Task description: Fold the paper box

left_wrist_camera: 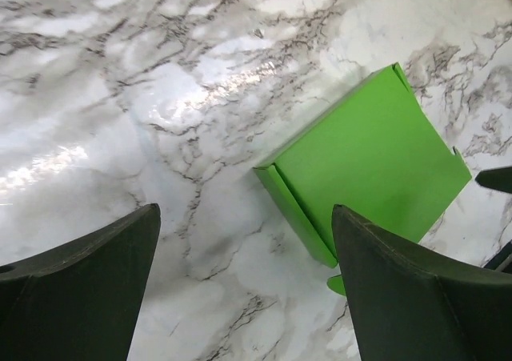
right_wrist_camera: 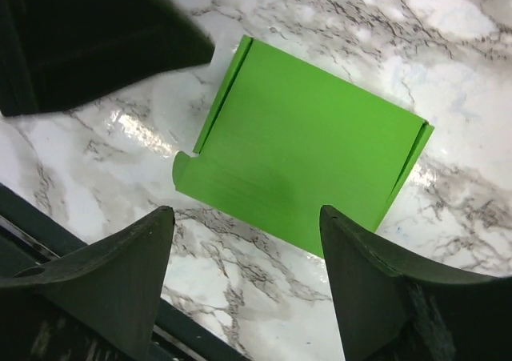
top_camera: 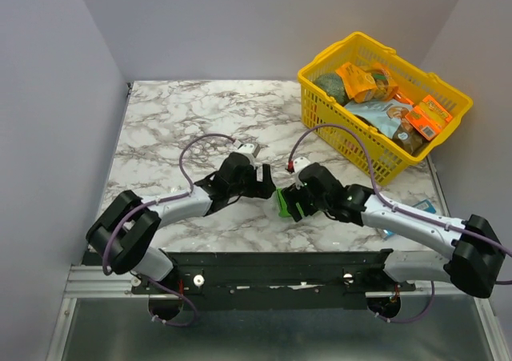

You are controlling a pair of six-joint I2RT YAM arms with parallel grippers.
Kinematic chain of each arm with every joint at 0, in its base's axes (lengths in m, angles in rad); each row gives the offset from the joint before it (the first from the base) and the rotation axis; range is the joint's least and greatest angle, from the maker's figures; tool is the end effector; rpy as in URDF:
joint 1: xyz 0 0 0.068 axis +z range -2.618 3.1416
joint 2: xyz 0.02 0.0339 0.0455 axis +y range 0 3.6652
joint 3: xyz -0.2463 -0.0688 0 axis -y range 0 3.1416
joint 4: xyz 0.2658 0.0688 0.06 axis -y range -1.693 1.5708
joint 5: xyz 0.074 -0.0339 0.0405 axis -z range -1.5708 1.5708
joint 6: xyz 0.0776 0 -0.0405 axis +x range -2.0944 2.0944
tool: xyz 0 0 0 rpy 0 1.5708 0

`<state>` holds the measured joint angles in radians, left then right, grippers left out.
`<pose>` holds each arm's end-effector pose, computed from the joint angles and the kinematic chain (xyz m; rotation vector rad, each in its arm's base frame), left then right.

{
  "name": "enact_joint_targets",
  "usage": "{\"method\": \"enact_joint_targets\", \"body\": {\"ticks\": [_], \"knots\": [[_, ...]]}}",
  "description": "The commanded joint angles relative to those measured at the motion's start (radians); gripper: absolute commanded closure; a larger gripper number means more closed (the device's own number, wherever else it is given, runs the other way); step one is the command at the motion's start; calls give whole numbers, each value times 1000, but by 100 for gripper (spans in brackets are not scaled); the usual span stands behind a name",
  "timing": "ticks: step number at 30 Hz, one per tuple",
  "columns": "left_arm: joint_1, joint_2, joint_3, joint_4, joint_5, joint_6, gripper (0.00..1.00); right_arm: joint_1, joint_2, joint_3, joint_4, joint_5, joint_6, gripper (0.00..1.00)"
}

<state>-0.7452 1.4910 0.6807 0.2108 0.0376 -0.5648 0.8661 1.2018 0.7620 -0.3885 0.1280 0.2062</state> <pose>0.2568 -0.2410 0.1223 0.2279 2.2681 -0.7669 0.2014 0.2216 0.1731 -0.7265 2.3077 0.3477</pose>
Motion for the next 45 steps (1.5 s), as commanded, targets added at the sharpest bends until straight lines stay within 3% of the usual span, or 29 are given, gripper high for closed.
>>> {"method": "enact_joint_targets", "body": {"ticks": [1, 6, 12, 21, 28, 35, 36, 39, 45], "knots": [[61, -98, 5, -122, -1, 36, 3, 114, 45, 11, -15, 65, -148, 18], [147, -248, 19, -264, 53, 52, 2, 276, 177, 31, -21, 322, -195, 18], [219, -389, 48, -385, 136, 71, 1, 324, 284, 19, 19, 506, -260, 18], [320, -460, 94, -507, 194, 180, 1, 350, 373, 19, 111, 701, -378, 18], [362, -454, 76, -485, 219, 194, 1, 350, 421, -1, 232, 704, -517, 19], [394, -452, 60, -465, 228, 201, 1, 350, 475, 60, 309, 648, -556, 28], [397, -452, 60, -465, 229, 201, 1, 350, 508, 86, 315, 642, -562, 34], [411, -454, 62, -465, 229, 209, 1, 350, 577, 169, 346, 622, -571, 41], [420, -468, 56, -465, 220, 215, 1, 349, 660, 384, 290, 605, -513, 35]]}}
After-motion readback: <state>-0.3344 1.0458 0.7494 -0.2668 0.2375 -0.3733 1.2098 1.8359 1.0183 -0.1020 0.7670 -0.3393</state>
